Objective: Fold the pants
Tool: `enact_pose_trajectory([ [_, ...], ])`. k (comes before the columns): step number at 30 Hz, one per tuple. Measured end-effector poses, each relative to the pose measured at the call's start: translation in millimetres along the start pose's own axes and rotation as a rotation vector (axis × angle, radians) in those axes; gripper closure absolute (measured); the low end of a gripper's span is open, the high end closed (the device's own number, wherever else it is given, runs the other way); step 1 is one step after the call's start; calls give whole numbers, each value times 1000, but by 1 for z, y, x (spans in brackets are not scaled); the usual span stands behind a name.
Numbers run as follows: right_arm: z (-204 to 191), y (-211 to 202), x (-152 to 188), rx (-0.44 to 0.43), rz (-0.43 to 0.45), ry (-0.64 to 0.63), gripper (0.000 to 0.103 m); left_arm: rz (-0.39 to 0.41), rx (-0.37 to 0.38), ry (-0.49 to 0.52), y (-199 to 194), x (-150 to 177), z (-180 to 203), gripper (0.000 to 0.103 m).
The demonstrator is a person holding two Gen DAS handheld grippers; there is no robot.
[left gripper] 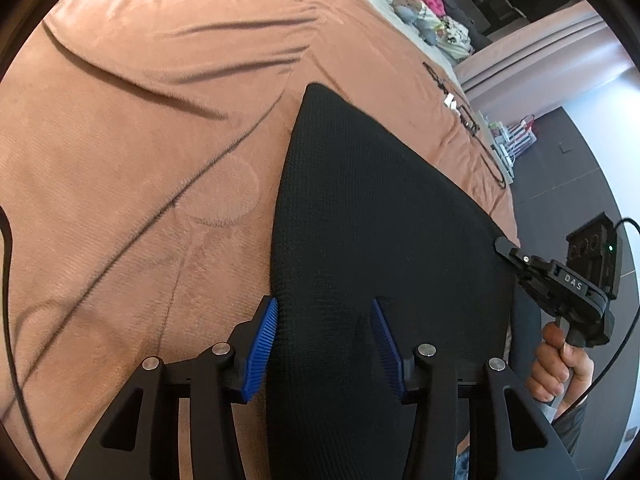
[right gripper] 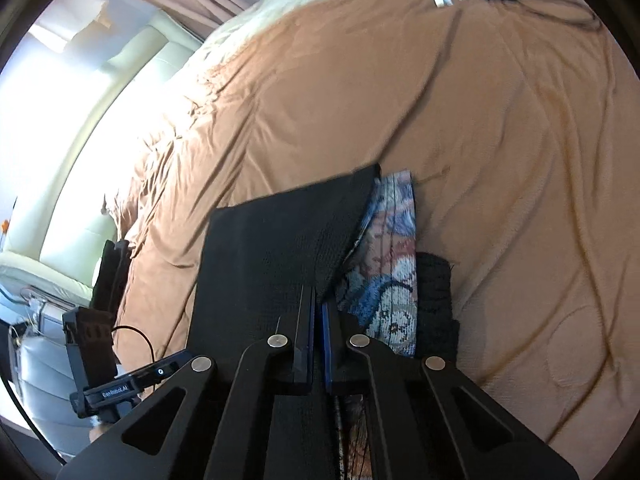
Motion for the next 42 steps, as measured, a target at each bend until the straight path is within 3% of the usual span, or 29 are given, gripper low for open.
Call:
enact_pose_trajectory([
  [5,-1,-22,6,26,52,-18,103,8,0,-2,-5,-2,-2,53],
  [9,12,-29,13,98,88,-5,103,-6,-2,-12,-3,4,-5,53],
  [16,30,-6,27,133,15,29,103,-69,-7,5,10,20,2,54],
  [20,32,-10,24,105,20,55,103,-84,-1,3,13,23,3,73],
  [23,26,-20,27,117,27,27,99,-85,-8,12,10,24,6,79],
  [24,24,-24,29,114,24,13,95,-85,-5,10,9,24,7,79],
  [26,23,-29,34,100,12,-5,75,-82,-2,4,8,25,7,79],
  [27,21,-32,39,94,11,-18,59,-82,-1,4,7,26,7,79],
  [28,21,-35,44,95,12,-32,54,-82,-1,3,7,27,7,79],
  [38,32,-36,69,169,-83,-116,56,-79,-1,-3,6,33,10,79],
  [40,32,-36,67,169,-87,-122,92,-76,1,-6,5,34,12,79],
  [42,28,-40,63,164,-75,-126,99,-75,0,-3,5,34,13,79],
])
Point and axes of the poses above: each gripper's, at about its wrist camera, not at the fingertips, and y roughly the way its jaws point, z to its right, x to its underside, the point moved 3 cm from there along y, roughly the way its jaws point, and after that the axes turned 12 degrees about y, right-handed, at the moved point
